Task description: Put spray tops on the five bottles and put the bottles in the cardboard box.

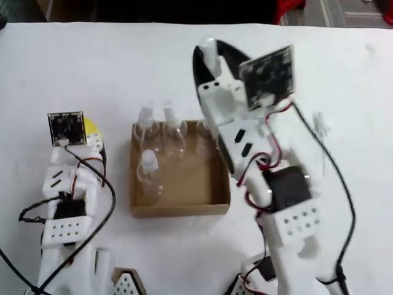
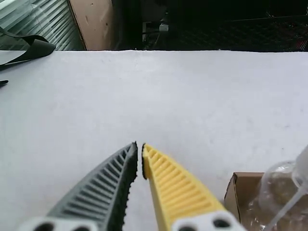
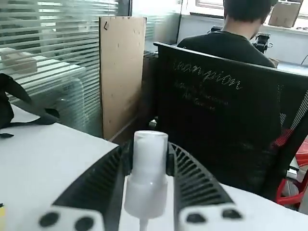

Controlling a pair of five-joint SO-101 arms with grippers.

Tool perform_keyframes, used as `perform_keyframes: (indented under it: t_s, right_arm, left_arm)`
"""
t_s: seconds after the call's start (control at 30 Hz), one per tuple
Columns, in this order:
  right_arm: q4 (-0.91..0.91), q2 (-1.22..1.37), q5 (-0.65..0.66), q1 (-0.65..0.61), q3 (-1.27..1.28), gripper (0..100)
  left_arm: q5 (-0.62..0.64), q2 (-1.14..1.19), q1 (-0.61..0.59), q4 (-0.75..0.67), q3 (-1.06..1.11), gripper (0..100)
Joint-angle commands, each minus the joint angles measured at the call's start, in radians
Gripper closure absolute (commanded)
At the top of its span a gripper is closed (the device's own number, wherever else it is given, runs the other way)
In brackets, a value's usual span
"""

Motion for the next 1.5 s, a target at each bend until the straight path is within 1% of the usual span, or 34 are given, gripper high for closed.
perform_keyframes:
  t_s: [0.0,0.07,0.17,0.3,0.4,0.6,0.7,0.83,1.13,1.23,1.37,1.47]
  right_arm:
    - [-0.380,-0.041,-0.008,-0.007,0.247,98.3]
    - [-0.478,-0.041,-0.008,-0.008,0.319,98.3]
    - [-0.579,-0.041,-0.008,-0.008,0.379,98.3]
    - [-0.615,-0.041,-0.003,0.001,0.373,98.3]
    - [-0.628,-0.039,0.031,0.005,0.371,98.3]
    - [-0.839,-0.008,0.078,0.039,0.485,98.3]
    - [-0.900,-0.001,0.083,0.048,0.535,98.3]
    - [-0.937,-0.001,0.083,0.047,0.557,98.3]
    - [-0.932,0.007,0.075,0.048,0.562,98.3]
    - [-0.944,0.051,0.077,0.041,0.566,98.3]
    - [-1.032,0.137,0.083,0.048,0.572,98.3]
    - [-1.050,0.174,0.083,0.047,0.572,98.3]
  left_arm:
    - [-0.009,0.002,0.002,-0.026,-0.009,98]
    - [-0.009,0.002,0.002,-0.026,-0.009,98]
    - [-0.009,0.002,0.002,-0.026,-0.009,98]
    - [-0.009,0.002,0.002,-0.028,-0.009,98]
    - [-0.009,0.002,0.002,-0.028,-0.009,98]
    - [-0.009,0.002,0.002,-0.028,-0.009,98]
    - [-0.009,0.002,0.002,-0.028,-0.009,98]
    - [-0.009,0.002,0.002,-0.028,-0.009,98]
    - [-0.009,0.002,0.005,-0.028,-0.009,98]
    - [-0.009,0.002,0.005,-0.028,-0.009,98]
    - [-0.009,0.002,0.005,-0.028,-0.011,98]
    - [-0.009,0.002,0.008,-0.028,-0.011,98]
